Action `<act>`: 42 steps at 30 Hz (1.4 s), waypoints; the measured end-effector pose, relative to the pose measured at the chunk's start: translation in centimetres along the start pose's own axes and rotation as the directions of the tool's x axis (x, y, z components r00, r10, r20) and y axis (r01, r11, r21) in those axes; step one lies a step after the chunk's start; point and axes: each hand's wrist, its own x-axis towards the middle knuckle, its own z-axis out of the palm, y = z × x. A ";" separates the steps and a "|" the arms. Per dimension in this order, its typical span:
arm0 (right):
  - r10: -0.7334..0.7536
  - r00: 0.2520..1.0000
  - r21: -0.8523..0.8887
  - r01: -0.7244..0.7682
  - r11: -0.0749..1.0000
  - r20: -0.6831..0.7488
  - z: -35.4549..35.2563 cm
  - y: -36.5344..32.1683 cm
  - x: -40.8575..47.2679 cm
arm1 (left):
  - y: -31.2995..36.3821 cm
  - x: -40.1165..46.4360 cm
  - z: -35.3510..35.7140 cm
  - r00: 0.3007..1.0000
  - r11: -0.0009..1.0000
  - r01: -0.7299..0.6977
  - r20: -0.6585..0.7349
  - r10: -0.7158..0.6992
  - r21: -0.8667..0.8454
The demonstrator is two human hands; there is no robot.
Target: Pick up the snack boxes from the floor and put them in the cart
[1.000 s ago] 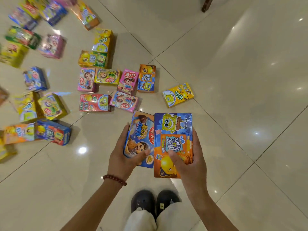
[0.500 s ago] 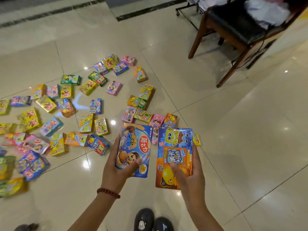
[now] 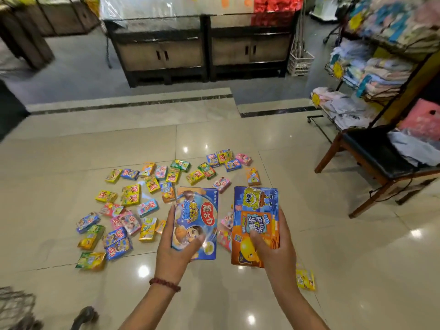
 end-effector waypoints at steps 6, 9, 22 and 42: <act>-0.158 0.977 0.013 0.158 0.987 0.140 4.5 -7.2 -1.1 | 6.9 -1.4 -5.5 0.979 0.994 -0.097 -0.183 0.086 -0.054; -0.210 0.949 0.064 0.200 0.978 0.237 7.5 -10.0 -2.1 | 9.2 -2.4 -8.9 0.955 0.991 -0.130 -0.271 0.117 -0.030; -0.402 0.663 0.277 0.292 0.916 0.632 27.7 -18.0 -14.8 | 13.7 -8.9 -31.8 0.708 0.953 -0.292 -0.689 0.155 -0.086; -0.319 0.112 0.283 0.255 0.925 0.941 56.0 -17.5 -47.2 | 8.9 -28.4 -64.9 0.177 0.962 -0.270 -0.984 0.013 -0.036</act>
